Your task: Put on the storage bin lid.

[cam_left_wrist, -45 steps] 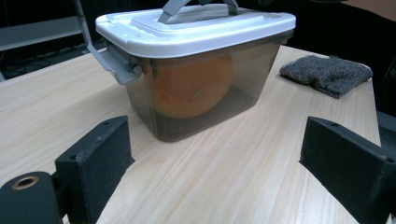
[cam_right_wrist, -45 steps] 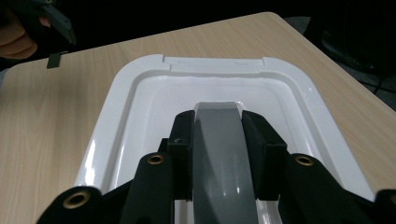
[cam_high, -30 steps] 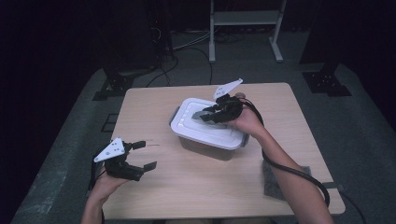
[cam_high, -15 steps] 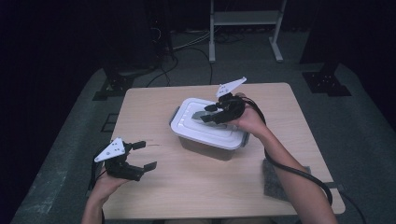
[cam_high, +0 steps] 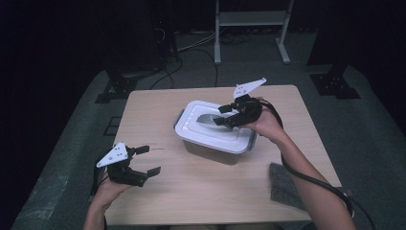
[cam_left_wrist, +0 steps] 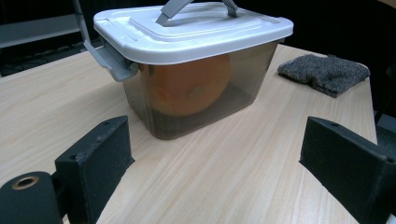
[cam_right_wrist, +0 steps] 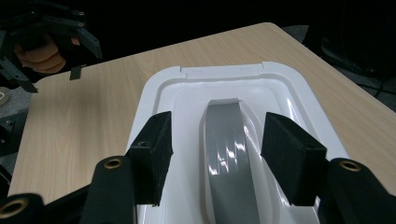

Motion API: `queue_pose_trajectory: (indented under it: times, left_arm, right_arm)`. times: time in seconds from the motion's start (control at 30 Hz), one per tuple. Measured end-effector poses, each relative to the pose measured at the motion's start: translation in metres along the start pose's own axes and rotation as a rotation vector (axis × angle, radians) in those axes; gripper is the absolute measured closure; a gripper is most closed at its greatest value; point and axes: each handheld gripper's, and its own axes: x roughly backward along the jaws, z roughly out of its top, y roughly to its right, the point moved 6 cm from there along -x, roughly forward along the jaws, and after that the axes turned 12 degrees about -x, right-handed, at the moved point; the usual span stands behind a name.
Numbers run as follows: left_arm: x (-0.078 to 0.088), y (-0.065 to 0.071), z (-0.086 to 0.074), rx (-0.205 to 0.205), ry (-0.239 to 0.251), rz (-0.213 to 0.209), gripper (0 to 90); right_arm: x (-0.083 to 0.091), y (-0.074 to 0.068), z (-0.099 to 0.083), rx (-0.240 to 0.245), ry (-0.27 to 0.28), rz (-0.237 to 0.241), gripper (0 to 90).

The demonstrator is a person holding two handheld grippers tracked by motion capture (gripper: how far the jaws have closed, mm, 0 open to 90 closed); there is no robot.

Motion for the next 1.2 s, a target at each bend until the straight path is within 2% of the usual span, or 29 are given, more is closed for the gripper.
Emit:
queue_pose_trajectory:
  times: [0.73,1.2]
  left_arm:
    - [-0.002,0.001,0.000,-0.004,-0.004,-0.003,8.3]
    - [-0.004,0.003,-0.001,-0.004,-0.009,-0.005,8.3]
  right_arm:
    - [0.044,0.003,-0.022,-0.032,0.022,-0.029,40.4]
    - [0.076,0.008,-0.048,-0.069,0.034,-0.063,39.1]
